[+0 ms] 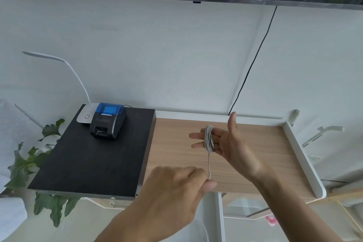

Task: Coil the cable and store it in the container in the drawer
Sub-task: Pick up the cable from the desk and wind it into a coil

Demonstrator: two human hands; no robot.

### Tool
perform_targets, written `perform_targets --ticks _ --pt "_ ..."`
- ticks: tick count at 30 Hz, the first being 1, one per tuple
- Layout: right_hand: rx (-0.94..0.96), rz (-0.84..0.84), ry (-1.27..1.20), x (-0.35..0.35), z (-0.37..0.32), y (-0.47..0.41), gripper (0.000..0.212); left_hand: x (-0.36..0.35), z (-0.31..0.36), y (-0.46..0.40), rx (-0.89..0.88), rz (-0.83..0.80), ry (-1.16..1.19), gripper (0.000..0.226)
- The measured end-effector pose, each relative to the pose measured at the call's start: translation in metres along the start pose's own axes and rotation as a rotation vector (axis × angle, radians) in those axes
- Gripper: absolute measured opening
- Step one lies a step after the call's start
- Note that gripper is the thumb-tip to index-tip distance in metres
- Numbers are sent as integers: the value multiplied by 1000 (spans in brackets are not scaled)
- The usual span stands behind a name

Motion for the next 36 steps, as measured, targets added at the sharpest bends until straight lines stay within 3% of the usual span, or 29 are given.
perform_targets --ticks 3,6,9,13,17,21,25,31,36 --pt "-76 -50 210 -13 6 13 104 28 -12 -21 5 47 10 39" --pt "-46 -150 284 -24 10 22 114 43 -41 -41 70 117 28 41" --pt "24 -283 155 -28 9 32 120 40 -77 -52 151 149 123 33" --pt "80 -427 -19 -34 -10 37 129 12 -109 -48 317 138 417 41" --pt "40 -500 -216 -38 -7 39 120 -21 -109 -37 405 165 665 37" --pt "57 -429 -478 -33 2 39 68 -43 -97 -19 485 174 902 13" --pt "78 -262 -585 -27 14 34 40 -49 -74 -2 479 160 985 34" --pt "9 -356 -791 -38 23 28 41 -49 -53 9 592 266 1157 31" --pt "-81 -239 -853 -44 28 26 53 -55 -54 11 727 360 1237 25"
Point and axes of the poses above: each hand's wrist, its own y-axis away from the middle knuckle, its own x-axis out of the back of the hand, z = x × y, the point moved 7 cm from there along -y, towards the middle knuckle, and after that the axes turned 1 degree about -x, right-handed, at the moved point
